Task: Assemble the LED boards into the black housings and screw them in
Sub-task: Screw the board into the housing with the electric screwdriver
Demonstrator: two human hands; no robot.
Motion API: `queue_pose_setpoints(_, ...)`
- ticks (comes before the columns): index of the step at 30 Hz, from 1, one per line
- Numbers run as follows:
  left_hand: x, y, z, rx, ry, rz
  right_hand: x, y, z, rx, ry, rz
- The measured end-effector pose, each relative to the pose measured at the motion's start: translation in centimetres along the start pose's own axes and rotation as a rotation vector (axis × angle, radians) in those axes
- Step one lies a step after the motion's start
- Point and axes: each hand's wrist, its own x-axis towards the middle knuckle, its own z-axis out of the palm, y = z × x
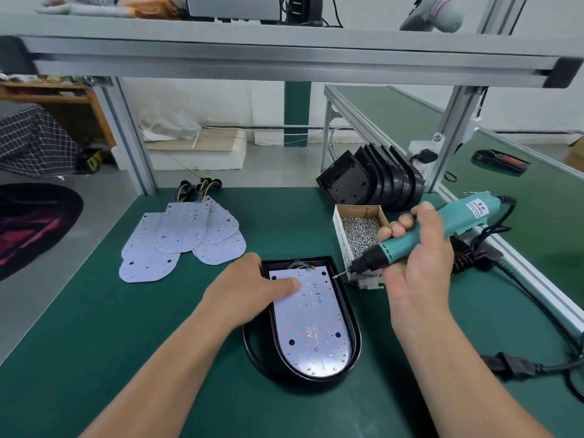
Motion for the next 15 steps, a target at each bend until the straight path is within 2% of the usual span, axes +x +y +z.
queue_pose_setpoints(15,0.0,0.3,0.5,-0.001,0.027,0.046,0.1,1.7,0.6,-0.200,-0.144,-0.110)
